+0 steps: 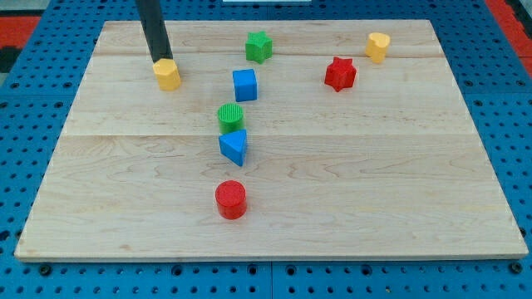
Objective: Keep the yellow hexagon to the left of the red circle
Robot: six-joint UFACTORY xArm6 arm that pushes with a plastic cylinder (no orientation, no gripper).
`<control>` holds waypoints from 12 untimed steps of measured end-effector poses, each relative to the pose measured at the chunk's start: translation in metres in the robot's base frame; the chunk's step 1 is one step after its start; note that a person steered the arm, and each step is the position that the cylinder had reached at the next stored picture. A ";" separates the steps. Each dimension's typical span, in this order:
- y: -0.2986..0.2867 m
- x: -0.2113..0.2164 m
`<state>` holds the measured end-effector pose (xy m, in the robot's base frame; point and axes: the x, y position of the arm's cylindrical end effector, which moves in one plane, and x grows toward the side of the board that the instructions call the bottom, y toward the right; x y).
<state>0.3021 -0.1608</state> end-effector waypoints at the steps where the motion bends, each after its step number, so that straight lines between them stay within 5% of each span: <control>1: 0.018 0.037; 3: 0.053 0.030; 5: 0.030 0.102; 6: 0.028 0.070; 7: 0.003 0.092; 8: -0.009 0.158; 10: -0.007 0.158; 12: -0.009 0.217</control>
